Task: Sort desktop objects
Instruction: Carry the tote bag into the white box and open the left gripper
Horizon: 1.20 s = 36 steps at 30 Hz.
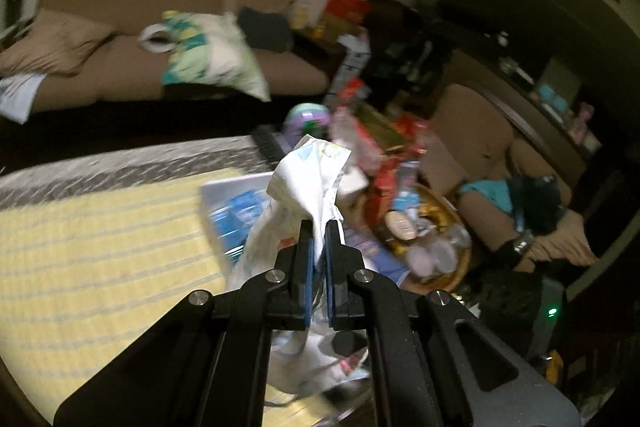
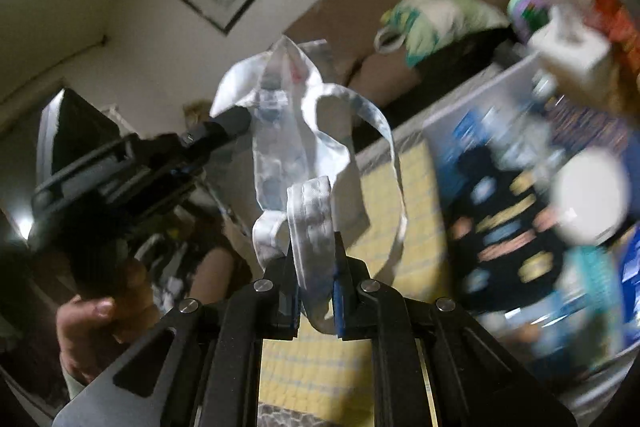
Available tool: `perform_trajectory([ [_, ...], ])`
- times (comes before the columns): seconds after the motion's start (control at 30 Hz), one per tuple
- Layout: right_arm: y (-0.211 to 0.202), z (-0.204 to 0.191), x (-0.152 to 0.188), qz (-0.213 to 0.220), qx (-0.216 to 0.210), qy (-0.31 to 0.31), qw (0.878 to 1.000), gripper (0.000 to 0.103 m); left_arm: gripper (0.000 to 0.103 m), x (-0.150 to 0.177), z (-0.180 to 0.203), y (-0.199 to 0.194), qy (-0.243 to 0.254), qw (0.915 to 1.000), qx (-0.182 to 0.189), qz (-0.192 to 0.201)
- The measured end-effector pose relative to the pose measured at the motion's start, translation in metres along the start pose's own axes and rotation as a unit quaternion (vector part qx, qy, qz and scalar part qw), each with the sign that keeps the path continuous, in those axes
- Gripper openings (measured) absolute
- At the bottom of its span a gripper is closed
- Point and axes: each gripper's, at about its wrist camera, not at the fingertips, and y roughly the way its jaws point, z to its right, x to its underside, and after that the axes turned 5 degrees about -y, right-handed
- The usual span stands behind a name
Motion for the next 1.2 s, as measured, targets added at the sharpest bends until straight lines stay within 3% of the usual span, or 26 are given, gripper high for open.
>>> perform_trajectory([
  [0.2,-0.056,0.045,-0.056,0.038,0.069,-0.012,0.997,0.011,0.005,-0.028,0.062,0.076,0.014,0.9982,0.054,-0.023],
  [0.33,-0.065,0.088,-0.079,0.037,0.103,-0.004,0.994,0.011,0.005,-0.045,0.067,0.127,0.007,0.9970,0.067,-0.037],
  [0.47,-0.047,0.128,-0.093,0.024,0.122,0.010,0.992,0.011,0.005,-0.056,0.041,0.184,-0.020,0.9966,0.064,-0.049],
  [0.63,0.004,0.178,-0.099,-0.022,0.150,0.022,0.988,0.011,0.005,-0.052,-0.011,0.249,-0.050,0.9953,0.026,-0.079],
  [0.9,0.056,0.230,-0.097,-0.108,0.212,0.032,0.971,0.011,0.006,-0.027,-0.045,0.307,-0.002,0.9851,-0.091,-0.146],
  [1.0,0.065,0.234,-0.088,-0.129,0.218,0.032,0.967,0.012,0.013,-0.021,-0.045,0.315,0.015,0.9804,-0.122,-0.154],
  [1.1,0.065,0.233,-0.082,-0.140,0.232,0.025,0.962,0.012,0.020,-0.017,-0.040,0.320,0.031,0.9780,-0.127,-0.163],
  [1.17,0.064,0.231,-0.082,-0.146,0.240,0.023,0.959,0.012,0.036,-0.018,-0.033,0.320,0.037,0.9768,-0.125,-0.170],
  [1.2,0.061,0.229,-0.083,-0.146,0.243,0.019,0.959,0.012,0.053,-0.020,-0.030,0.316,0.035,0.9782,-0.119,-0.166],
])
